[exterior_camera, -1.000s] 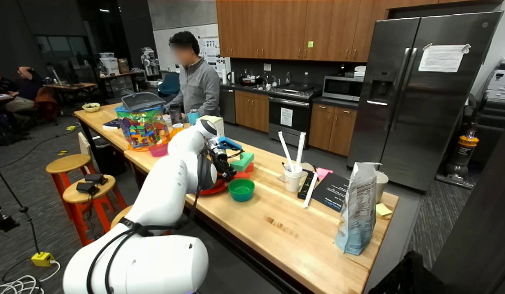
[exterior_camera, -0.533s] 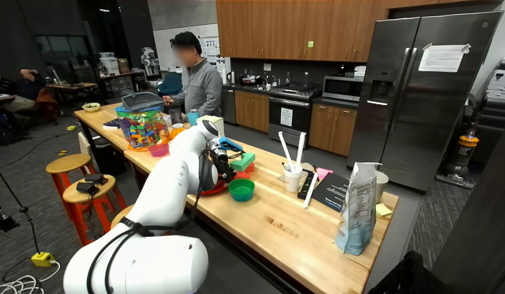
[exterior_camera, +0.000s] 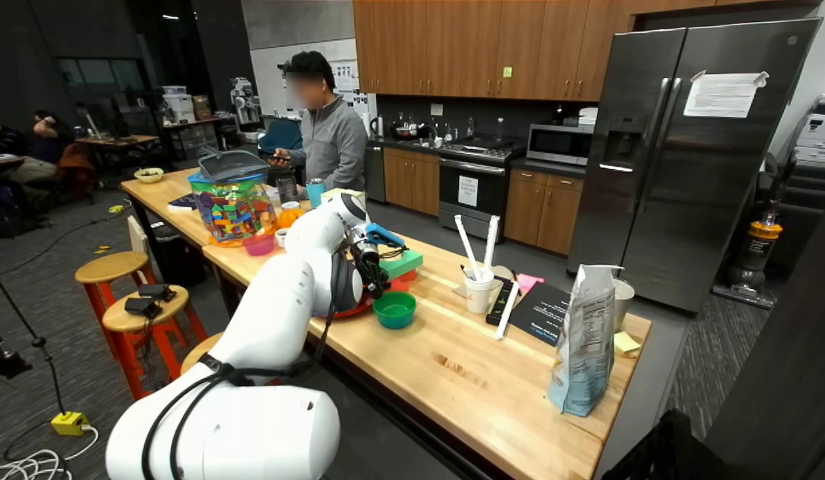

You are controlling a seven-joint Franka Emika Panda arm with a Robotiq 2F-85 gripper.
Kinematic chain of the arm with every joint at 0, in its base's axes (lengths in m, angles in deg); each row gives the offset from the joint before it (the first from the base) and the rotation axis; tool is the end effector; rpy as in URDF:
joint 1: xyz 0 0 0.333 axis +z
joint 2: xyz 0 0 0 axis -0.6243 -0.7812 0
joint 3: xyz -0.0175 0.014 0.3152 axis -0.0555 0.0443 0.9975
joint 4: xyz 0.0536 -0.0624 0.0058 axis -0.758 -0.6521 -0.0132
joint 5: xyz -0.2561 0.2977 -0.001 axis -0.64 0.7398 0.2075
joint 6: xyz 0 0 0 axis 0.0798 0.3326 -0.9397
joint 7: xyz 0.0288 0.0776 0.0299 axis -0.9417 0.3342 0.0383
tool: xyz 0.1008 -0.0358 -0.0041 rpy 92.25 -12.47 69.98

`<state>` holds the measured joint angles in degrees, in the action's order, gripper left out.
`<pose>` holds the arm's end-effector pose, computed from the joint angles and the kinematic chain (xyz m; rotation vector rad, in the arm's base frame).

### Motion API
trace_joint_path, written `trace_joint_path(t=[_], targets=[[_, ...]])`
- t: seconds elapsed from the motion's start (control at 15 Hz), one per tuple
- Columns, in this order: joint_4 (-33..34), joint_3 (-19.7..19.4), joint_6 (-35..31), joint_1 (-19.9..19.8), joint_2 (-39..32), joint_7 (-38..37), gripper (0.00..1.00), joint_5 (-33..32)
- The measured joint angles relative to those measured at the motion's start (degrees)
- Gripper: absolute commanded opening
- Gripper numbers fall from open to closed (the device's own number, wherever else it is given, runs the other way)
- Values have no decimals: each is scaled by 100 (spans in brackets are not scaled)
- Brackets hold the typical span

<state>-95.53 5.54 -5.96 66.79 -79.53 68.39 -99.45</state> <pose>0.6267 0.2463 0.2563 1.8854 1.8295 -1.6766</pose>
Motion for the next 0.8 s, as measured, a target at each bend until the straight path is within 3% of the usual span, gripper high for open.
trace_joint_path(t=[0.8], targets=[[-185, 338, 445, -638, 65, -631, 1, 1443]])
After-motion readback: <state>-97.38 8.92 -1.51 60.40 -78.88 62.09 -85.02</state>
